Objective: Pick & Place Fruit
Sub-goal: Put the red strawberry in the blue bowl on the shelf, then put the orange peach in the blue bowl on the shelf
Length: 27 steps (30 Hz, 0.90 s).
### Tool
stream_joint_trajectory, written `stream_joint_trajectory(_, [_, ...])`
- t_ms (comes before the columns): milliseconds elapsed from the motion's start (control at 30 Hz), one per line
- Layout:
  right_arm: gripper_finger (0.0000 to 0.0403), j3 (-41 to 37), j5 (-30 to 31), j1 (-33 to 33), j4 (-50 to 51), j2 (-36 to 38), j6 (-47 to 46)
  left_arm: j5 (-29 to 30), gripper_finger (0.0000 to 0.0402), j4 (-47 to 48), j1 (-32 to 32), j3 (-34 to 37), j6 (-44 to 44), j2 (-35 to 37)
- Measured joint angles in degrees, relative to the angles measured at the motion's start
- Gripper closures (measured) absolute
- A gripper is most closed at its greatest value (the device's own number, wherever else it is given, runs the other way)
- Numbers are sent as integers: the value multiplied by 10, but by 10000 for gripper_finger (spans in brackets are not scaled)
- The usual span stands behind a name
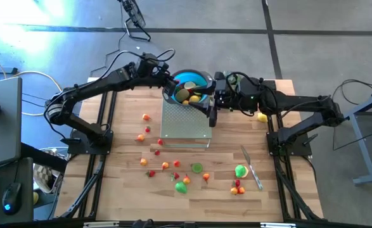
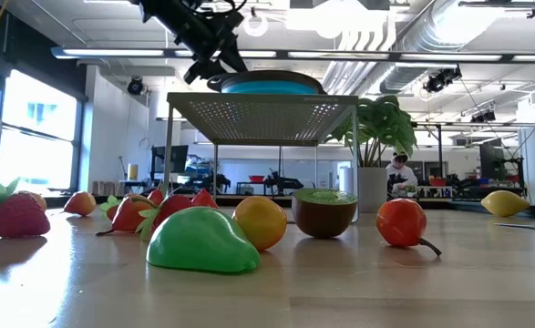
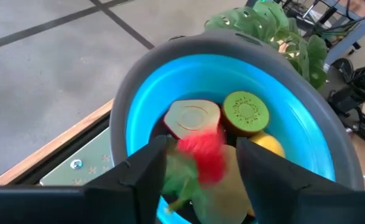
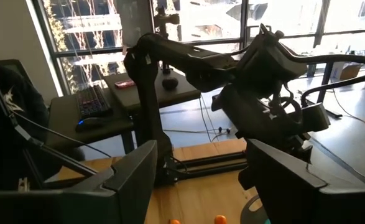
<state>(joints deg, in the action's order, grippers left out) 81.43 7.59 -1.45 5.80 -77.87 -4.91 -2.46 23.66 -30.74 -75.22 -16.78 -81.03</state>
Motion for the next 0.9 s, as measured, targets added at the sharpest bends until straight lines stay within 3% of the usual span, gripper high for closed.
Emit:
stream_joint_trajectory(133, [164,0,0,0,6,0,0,-1,172,0,0,0,-2,0])
stream_joint_trajectory(300, [164,0,0,0,9,0,0,-9,177,11,0,0,-8,22])
stream_joint_trajectory(700, [164,0,-2,9,16,7,0,-23,322,182,2,0,11,135])
stream_joint_trajectory(900, [164,0,-2,11,21,9,0,-12,372,295,38,0,-15,189])
